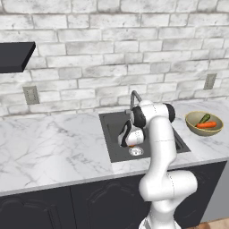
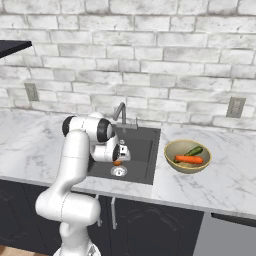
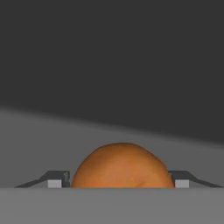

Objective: There is a mixed pile of frozen fruits and vegetables on the counter. Locate all the frozen vegetables and place the items in a bowl on the counter. Take all the frozen fruits and defrost them in a running sink.

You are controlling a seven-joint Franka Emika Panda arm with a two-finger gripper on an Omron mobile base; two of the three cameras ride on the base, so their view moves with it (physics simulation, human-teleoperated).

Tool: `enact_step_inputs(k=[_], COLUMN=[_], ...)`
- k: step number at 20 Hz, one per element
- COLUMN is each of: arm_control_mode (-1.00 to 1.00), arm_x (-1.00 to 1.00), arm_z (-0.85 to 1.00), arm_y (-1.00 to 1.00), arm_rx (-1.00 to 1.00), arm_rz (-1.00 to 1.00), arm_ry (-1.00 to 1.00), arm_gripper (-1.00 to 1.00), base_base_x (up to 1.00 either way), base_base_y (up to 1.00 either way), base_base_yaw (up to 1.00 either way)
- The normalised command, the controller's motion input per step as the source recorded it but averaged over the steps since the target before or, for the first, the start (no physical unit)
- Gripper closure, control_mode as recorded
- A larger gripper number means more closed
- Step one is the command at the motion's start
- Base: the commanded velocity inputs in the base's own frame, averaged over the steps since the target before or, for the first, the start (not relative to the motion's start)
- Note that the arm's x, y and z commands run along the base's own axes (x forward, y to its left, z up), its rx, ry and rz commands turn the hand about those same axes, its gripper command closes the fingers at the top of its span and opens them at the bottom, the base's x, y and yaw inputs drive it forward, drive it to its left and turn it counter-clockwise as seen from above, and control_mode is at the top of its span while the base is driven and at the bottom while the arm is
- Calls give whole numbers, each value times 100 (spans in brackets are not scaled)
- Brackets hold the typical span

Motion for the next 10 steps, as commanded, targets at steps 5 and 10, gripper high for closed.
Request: enact_step_inputs(k=[5, 10], arm_control_mode=[-100, -100], arm_x=[4, -5], arm_z=[-3, 13], arm_y=[0, -1], arm_rx=[0, 2], arm_rz=[0, 0], arm_ry=[-1, -5], arm_gripper=[-100, -100], base_base_x=[0, 0], base_base_y=[0, 0], base_base_yaw=[0, 0])
